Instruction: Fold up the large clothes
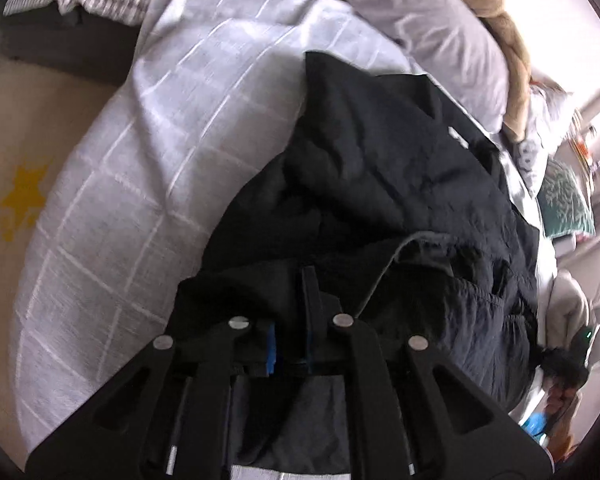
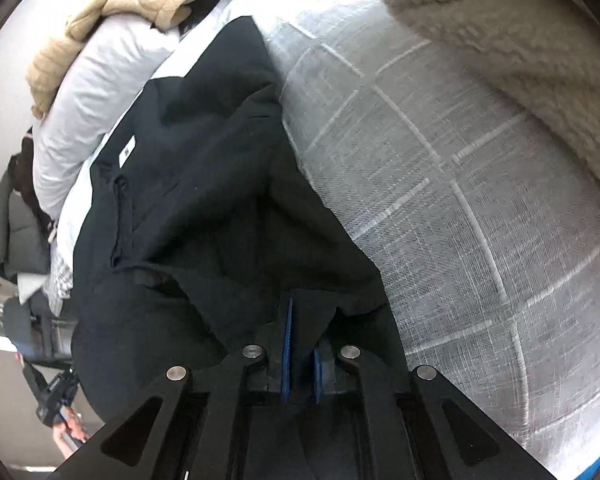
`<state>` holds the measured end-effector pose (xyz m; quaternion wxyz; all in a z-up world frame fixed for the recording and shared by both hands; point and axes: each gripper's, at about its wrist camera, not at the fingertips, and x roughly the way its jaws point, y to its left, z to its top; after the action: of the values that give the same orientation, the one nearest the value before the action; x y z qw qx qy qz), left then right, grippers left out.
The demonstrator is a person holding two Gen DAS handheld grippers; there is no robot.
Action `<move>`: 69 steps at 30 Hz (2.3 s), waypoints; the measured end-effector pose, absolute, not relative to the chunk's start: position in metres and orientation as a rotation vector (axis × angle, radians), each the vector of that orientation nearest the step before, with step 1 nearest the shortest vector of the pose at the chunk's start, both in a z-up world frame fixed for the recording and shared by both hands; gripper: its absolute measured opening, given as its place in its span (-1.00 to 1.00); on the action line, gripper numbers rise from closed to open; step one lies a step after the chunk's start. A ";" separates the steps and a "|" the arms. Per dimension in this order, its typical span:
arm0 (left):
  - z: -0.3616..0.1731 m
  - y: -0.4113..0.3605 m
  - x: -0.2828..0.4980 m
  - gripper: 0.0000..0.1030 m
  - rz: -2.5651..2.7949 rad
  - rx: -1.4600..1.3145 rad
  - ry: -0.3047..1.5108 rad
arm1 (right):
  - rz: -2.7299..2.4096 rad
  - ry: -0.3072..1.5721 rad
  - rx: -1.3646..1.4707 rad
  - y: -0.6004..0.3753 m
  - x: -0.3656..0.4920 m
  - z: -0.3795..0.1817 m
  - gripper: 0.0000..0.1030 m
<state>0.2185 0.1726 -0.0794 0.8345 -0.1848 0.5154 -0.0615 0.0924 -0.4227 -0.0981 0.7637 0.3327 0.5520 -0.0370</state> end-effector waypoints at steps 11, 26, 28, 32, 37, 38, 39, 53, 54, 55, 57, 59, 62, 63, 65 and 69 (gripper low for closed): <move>-0.019 0.191 0.177 0.64 -0.125 -0.265 0.784 | 0.159 1.014 0.631 -0.427 0.066 -0.033 -0.51; -0.070 0.152 0.186 0.64 -0.135 0.018 0.908 | 0.077 0.896 0.659 -0.455 0.064 -0.029 0.28; -0.072 0.147 0.189 0.64 -0.130 0.071 0.880 | 0.028 0.942 0.536 -0.440 0.073 -0.037 0.28; -0.080 0.144 0.208 0.55 -0.118 0.076 0.903 | -0.050 1.029 0.334 -0.412 0.102 -0.062 0.27; -0.094 0.150 0.226 -0.23 -0.123 -0.031 0.963 | -0.094 1.027 0.251 -0.395 0.119 -0.078 -0.41; -0.096 0.154 0.227 -0.74 -0.107 -0.057 0.974 | -0.115 1.025 0.223 -0.392 0.121 -0.079 -0.63; -0.096 0.159 0.227 -0.82 -0.098 -0.080 0.971 | -0.116 1.027 0.206 -0.391 0.122 -0.080 -0.79; 0.024 0.175 0.207 -0.88 -0.091 -0.302 0.530 | -0.289 0.648 0.143 -0.382 0.094 0.026 -0.88; 0.029 0.174 0.217 -0.88 -0.086 -0.309 0.523 | -0.295 0.624 0.146 -0.383 0.098 0.033 -0.88; 0.033 0.175 0.228 -0.88 -0.082 -0.314 0.520 | -0.304 0.593 0.148 -0.385 0.104 0.042 -0.88; 0.042 0.167 0.256 -0.88 -0.074 -0.304 0.510 | -0.316 0.560 0.139 -0.387 0.120 0.052 -0.88; 0.047 0.157 0.284 -0.87 -0.060 -0.275 0.494 | -0.335 0.529 0.109 -0.389 0.145 0.059 -0.88; 0.044 0.144 0.328 -0.87 -0.027 -0.252 0.482 | -0.375 0.490 0.055 -0.389 0.191 0.064 -0.88; 0.040 0.140 0.344 -0.87 -0.015 -0.253 0.481 | -0.391 0.480 0.035 -0.390 0.212 0.064 -0.88; 0.027 0.131 0.376 -0.87 0.013 -0.266 0.490 | -0.413 0.477 0.012 -0.391 0.244 0.060 -0.88; -0.010 0.116 0.435 -0.87 0.053 -0.268 0.519 | -0.446 0.513 -0.013 -0.399 0.309 0.035 -0.88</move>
<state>0.4351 0.1164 -0.0101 0.9573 -0.1322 0.2559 0.0260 0.3093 -0.3991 0.0349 0.9428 -0.0065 0.2517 -0.2186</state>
